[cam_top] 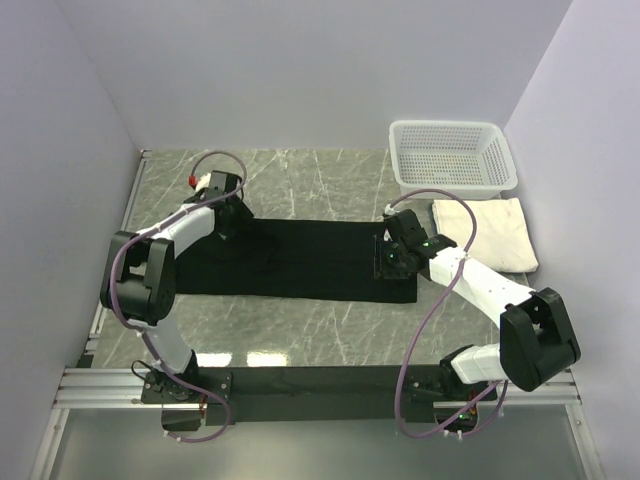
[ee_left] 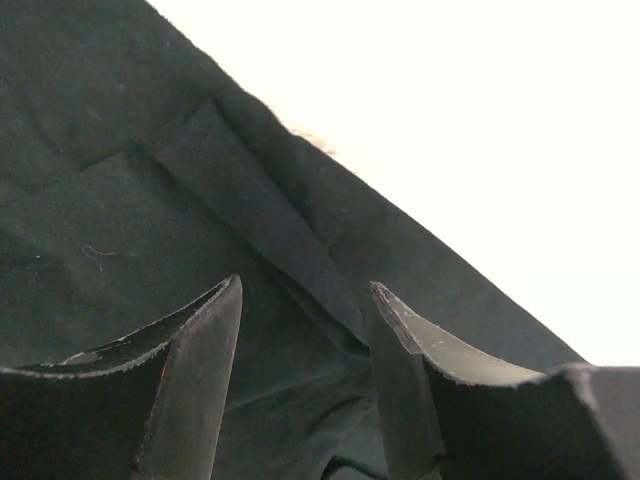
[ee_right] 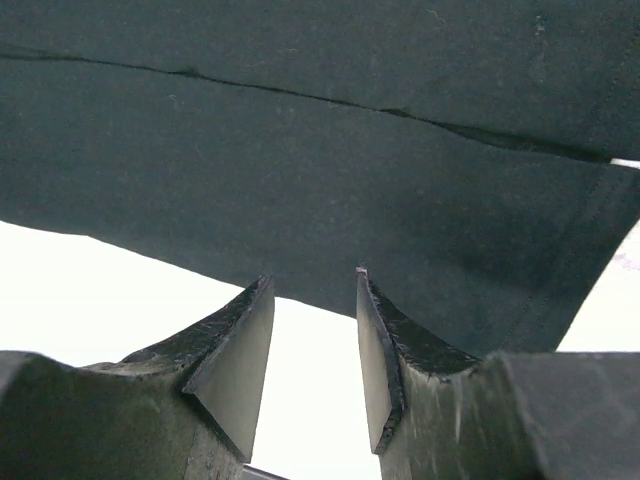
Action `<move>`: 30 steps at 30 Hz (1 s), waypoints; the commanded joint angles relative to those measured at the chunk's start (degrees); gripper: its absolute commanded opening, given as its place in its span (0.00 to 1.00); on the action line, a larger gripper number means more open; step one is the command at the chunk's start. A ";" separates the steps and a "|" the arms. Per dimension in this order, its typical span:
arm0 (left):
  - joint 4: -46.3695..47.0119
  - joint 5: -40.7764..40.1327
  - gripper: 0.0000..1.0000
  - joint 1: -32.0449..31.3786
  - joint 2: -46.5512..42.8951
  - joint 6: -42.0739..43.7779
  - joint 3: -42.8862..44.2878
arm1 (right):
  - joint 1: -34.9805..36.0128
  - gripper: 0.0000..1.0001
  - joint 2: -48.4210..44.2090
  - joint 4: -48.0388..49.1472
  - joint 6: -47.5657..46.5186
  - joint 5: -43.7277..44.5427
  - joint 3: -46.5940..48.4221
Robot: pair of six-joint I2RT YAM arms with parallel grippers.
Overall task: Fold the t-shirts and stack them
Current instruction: Fold the tshirt
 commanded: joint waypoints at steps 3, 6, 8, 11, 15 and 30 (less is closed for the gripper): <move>0.28 2.28 0.57 0.25 2.45 -4.19 0.65 | 0.33 0.46 -0.26 -0.31 -1.30 2.34 1.76; 0.37 2.63 0.57 0.25 3.24 -4.81 0.65 | 0.33 0.46 -0.44 -0.31 -1.21 2.34 1.41; 0.63 2.80 0.54 0.34 4.03 -4.72 0.99 | 0.33 0.46 -0.53 -0.31 -1.12 2.43 1.23; 0.55 2.37 0.46 0.51 5.61 -4.37 2.22 | 0.33 0.46 -0.70 -0.57 -1.12 2.61 1.14; 0.90 1.40 0.34 0.60 6.49 -3.06 3.54 | 0.33 0.46 -1.05 -0.66 -1.21 2.78 0.97; 1.34 -0.45 0.09 0.60 6.32 3.09 8.03 | 0.33 0.46 -1.49 -0.57 -0.68 2.61 0.70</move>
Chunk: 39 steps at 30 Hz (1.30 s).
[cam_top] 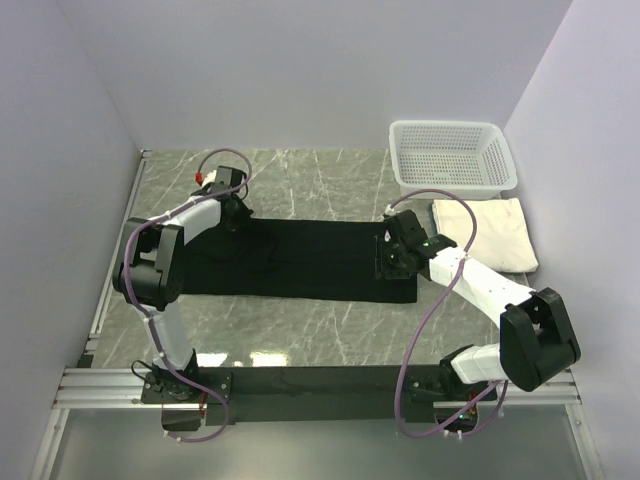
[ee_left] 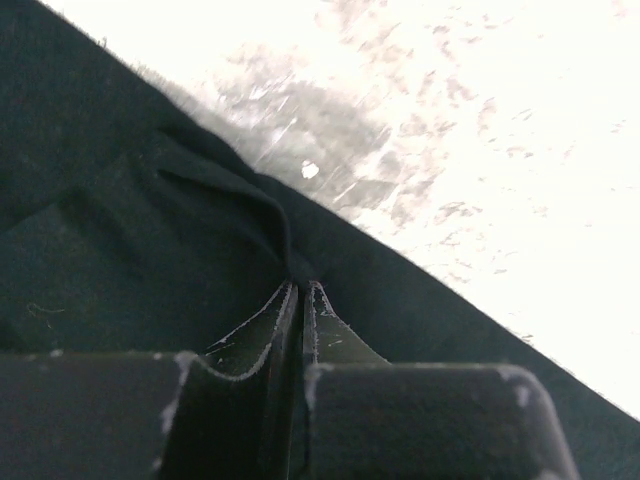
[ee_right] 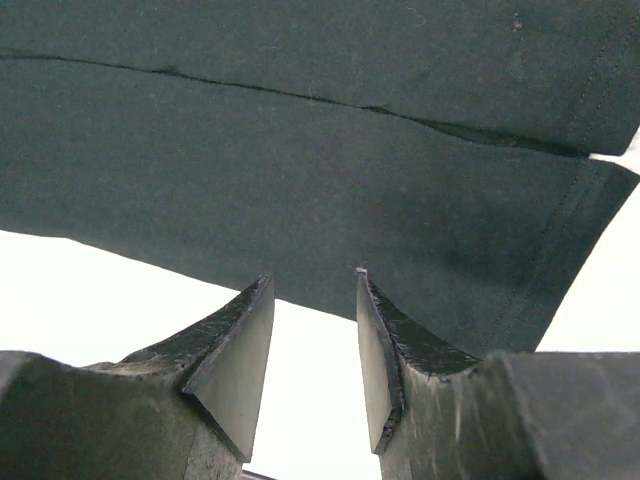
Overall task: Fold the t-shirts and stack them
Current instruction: Fold the tshirt
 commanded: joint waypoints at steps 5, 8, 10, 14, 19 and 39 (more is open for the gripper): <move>2.39 0.30 0.08 0.12 0.29 4.59 4.25 | 0.33 0.46 -1.40 0.52 0.15 0.40 0.46; 1.78 0.74 0.08 -0.14 1.43 6.00 6.45 | 0.33 0.46 -1.40 0.52 0.15 0.13 0.29; 0.99 1.01 0.09 -0.75 1.87 7.23 7.68 | 0.33 0.46 -1.40 0.43 0.15 0.13 0.37; 0.11 0.57 0.09 -2.34 2.05 9.43 8.30 | 0.33 0.46 -1.58 0.43 0.24 0.05 0.20; -0.86 0.13 0.09 -4.18 2.58 12.24 8.12 | 0.33 0.46 -1.05 0.34 0.24 -0.22 0.46; 5.02 -1.72 0.08 -1.38 -9.62 2.41 -5.39 | 0.24 0.46 -1.93 0.87 0.06 -1.10 -0.41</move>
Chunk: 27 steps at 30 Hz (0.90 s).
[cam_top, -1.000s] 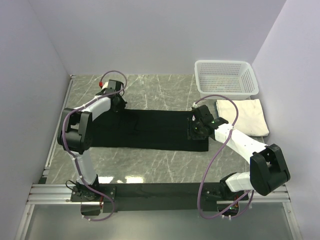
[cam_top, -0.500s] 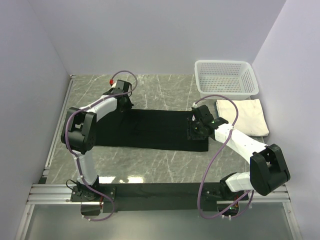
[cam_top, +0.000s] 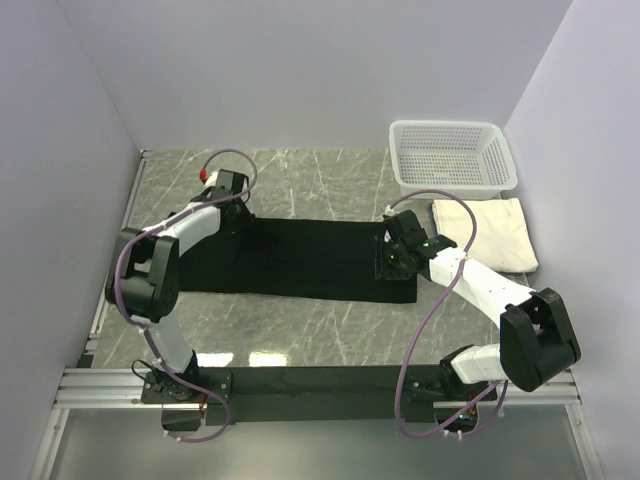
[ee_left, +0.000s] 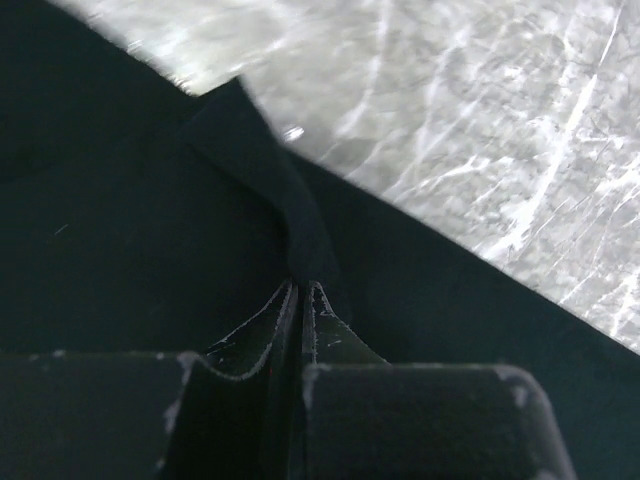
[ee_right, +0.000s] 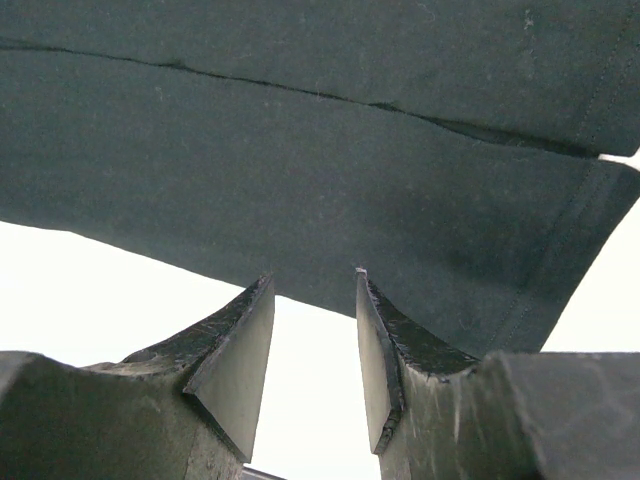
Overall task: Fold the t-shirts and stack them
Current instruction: Fold the tshirt
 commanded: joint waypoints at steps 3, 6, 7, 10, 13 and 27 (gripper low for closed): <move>6.94 0.45 0.08 1.14 -9.44 -4.75 -7.77 | 0.33 0.45 -2.00 1.18 -0.05 -0.79 -0.37; 10.36 0.72 0.09 1.14 -13.04 -6.07 -12.78 | 0.33 0.45 -2.17 1.62 -0.14 -1.23 -0.37; 11.33 0.80 0.09 1.14 -14.02 -6.42 -14.02 | 0.33 0.45 -2.09 1.71 -0.14 -1.58 -0.37; 13.88 0.81 0.10 1.49 -17.36 -8.96 -18.86 | 0.24 0.45 -2.00 1.88 -0.05 -2.11 -0.37; 15.73 0.10 0.10 2.10 -21.23 -12.39 -24.22 | 0.24 0.45 -2.26 2.14 0.04 -2.38 -0.72; 14.59 -2.53 0.74 9.67 -33.98 -11.54 -33.11 | 0.33 0.46 -0.77 13.38 3.72 -15.21 1.73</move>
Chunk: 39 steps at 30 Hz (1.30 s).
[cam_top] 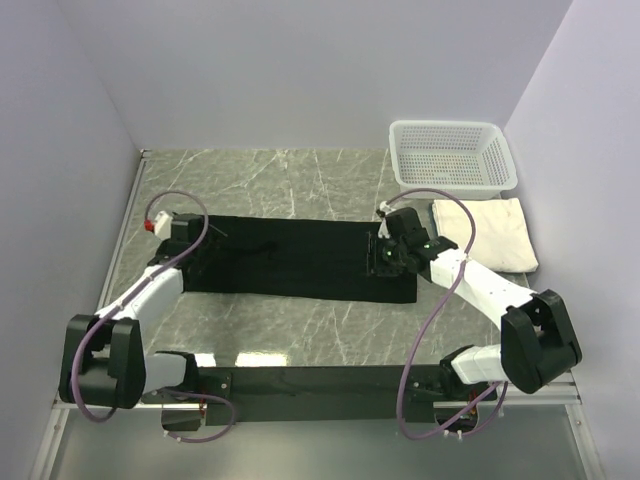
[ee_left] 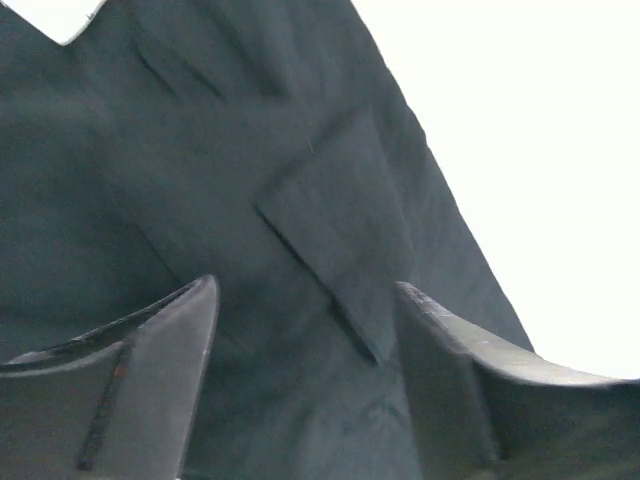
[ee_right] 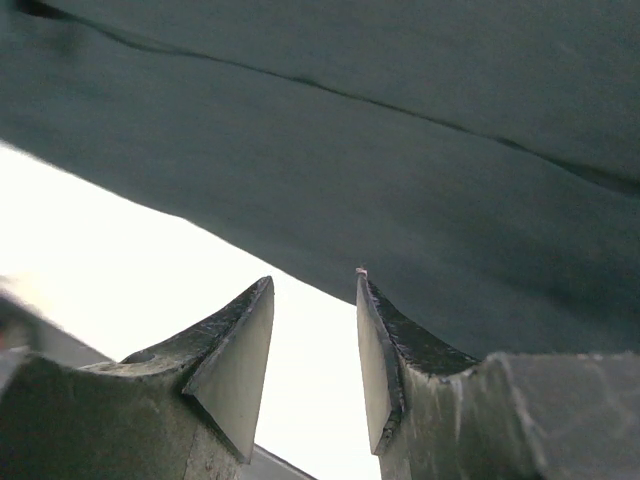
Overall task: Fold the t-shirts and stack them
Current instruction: Fold the tshirt
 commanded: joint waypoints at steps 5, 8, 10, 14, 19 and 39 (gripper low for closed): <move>1.33 4.79 0.88 6.17 4.99 13.80 7.61 | 0.33 0.48 9.01 19.10 11.37 -14.64 7.72; -1.31 6.99 0.81 6.43 10.97 15.66 12.36 | 1.20 0.49 15.25 24.91 16.92 -16.94 11.85; -1.57 8.05 0.77 6.43 13.61 16.28 14.21 | 2.17 0.49 19.63 27.56 20.52 -17.04 15.10; -2.71 8.49 0.76 6.43 16.25 18.03 16.06 | 3.57 0.51 26.24 32.75 28.44 -16.34 18.18; -4.56 8.67 0.73 6.43 19.24 20.15 17.99 | 5.16 0.54 33.71 39.07 37.66 -15.28 20.38; -7.11 11.22 0.72 6.43 21.09 18.48 20.19 | 9.64 0.53 52.00 45.95 48.05 -18.01 33.83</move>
